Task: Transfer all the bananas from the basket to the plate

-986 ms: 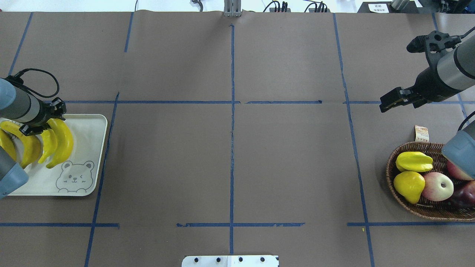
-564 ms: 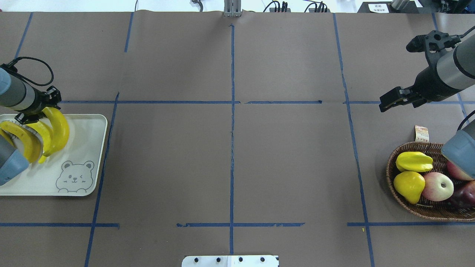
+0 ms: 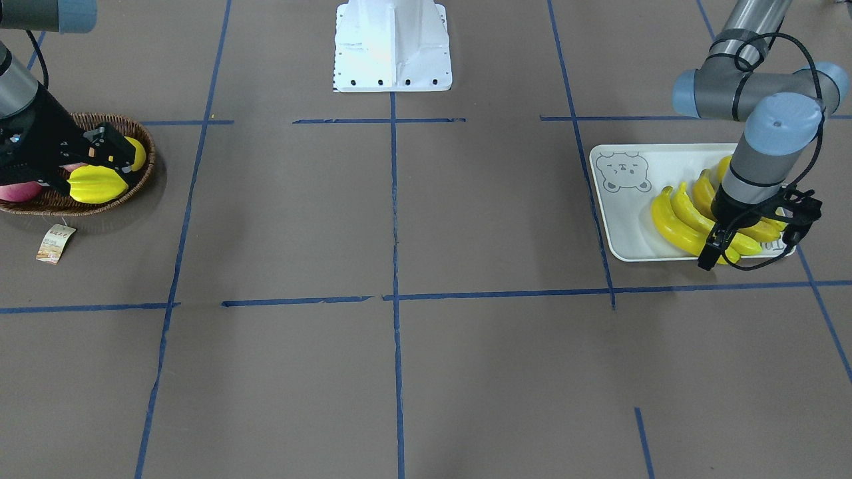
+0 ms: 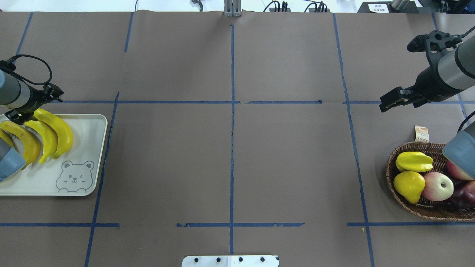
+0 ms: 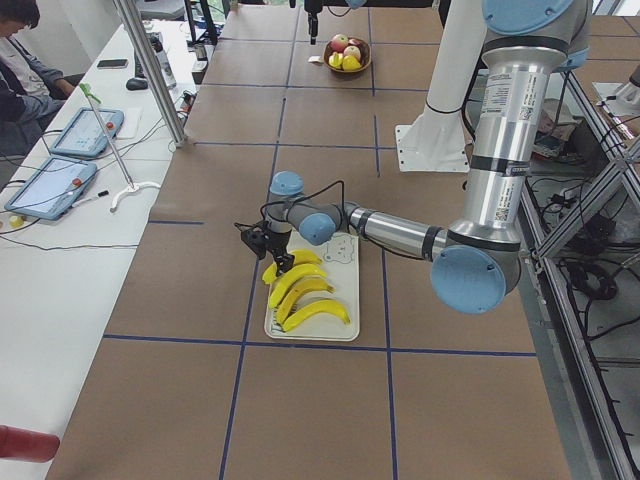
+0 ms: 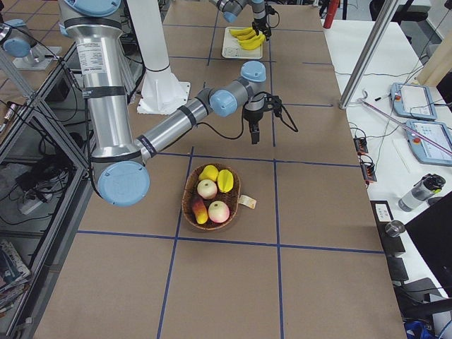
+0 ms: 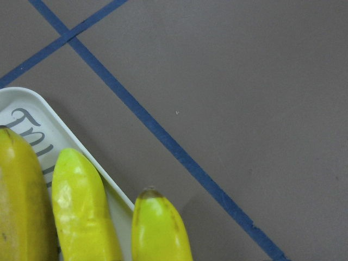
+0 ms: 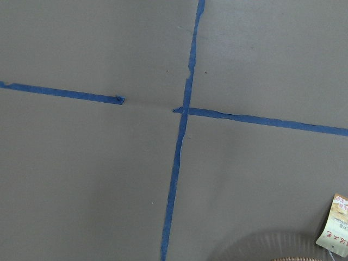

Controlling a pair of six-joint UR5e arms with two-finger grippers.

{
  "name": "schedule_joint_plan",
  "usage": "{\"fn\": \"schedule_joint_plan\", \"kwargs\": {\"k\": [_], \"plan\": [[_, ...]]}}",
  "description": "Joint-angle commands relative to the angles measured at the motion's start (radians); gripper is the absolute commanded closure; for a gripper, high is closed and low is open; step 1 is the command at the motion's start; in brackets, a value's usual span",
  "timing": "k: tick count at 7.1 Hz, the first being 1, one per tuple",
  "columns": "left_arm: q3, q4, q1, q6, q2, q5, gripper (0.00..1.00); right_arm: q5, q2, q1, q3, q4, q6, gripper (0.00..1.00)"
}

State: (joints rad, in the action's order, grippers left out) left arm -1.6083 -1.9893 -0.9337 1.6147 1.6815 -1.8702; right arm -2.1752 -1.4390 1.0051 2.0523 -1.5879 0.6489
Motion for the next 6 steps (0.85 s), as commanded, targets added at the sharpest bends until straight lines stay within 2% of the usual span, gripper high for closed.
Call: {"fn": "schedule_joint_plan", "kwargs": {"k": [1,2,4,6], "plan": [[-0.022,0.004,-0.049,-0.109,-0.014,-0.120,0.00,0.000,-0.006,0.013,0.000,-0.006,0.000,0.00],[-0.044,0.013,-0.104,-0.256,-0.034,-0.192,0.00,-0.002,-0.008,0.033,0.002,-0.041,-0.020,0.00],[-0.074,0.020,-0.181,-0.565,-0.084,-0.263,0.00,-0.002,-0.035,0.122,-0.001,-0.136,-0.250,0.00],[-0.076,0.065,-0.307,-1.005,-0.129,-0.334,0.00,-0.036,-0.133,0.237,-0.007,-0.150,-0.479,0.00]]}}
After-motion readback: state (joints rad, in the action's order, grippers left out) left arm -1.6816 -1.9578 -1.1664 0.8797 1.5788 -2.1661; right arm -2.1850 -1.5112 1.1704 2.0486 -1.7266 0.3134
